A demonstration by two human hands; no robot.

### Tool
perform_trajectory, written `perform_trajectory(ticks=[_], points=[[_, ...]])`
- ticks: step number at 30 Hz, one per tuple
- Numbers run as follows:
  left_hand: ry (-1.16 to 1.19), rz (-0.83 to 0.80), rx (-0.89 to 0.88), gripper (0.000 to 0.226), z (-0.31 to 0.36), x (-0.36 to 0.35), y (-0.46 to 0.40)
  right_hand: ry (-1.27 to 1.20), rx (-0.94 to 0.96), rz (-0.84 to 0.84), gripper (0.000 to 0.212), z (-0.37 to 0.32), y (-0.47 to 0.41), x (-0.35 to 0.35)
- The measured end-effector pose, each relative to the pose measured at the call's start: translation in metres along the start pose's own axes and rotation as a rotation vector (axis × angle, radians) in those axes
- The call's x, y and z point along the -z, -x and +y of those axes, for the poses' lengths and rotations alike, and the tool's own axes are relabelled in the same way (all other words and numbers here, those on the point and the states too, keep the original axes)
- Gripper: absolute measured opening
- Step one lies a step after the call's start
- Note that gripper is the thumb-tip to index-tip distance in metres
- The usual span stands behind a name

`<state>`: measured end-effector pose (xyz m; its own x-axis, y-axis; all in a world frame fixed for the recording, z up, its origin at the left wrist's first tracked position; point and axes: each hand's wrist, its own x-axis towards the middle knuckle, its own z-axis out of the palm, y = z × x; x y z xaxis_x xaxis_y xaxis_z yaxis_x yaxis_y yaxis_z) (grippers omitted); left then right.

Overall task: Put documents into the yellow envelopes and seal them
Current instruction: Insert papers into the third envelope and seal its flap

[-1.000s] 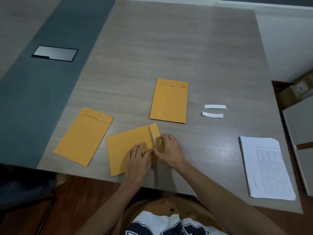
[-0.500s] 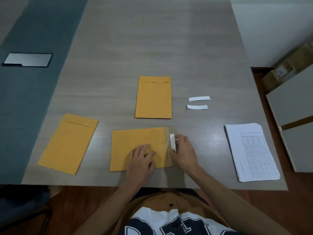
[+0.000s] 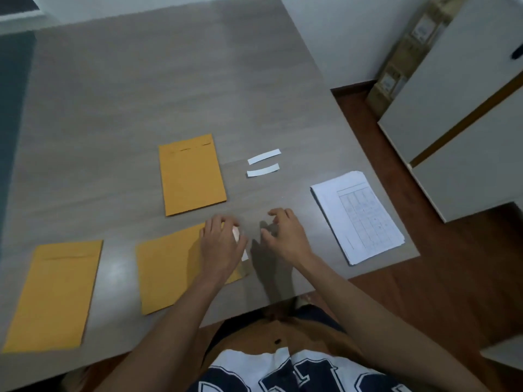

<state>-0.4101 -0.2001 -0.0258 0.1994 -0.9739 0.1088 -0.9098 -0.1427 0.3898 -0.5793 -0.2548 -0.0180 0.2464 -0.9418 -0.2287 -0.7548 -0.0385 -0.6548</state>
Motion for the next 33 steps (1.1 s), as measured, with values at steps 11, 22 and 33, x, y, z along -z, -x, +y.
perform_trajectory(ticks=[11, 22, 33], points=[[0.048, -0.304, -0.152, 0.052, 0.147, -0.051, -0.079, 0.169, -0.219, 0.251, 0.047, 0.115, 0.023, 0.107], [-0.112, -0.443, -0.094, 0.058, 0.215, -0.106, -0.118, 0.280, -0.256, 0.203, 0.064, 0.176, 0.040, 0.137], [-0.078, -0.411, -0.062, 0.063, 0.235, -0.098, -0.124, 0.341, -0.230, 0.180, 0.063, 0.180, 0.036, 0.139]])
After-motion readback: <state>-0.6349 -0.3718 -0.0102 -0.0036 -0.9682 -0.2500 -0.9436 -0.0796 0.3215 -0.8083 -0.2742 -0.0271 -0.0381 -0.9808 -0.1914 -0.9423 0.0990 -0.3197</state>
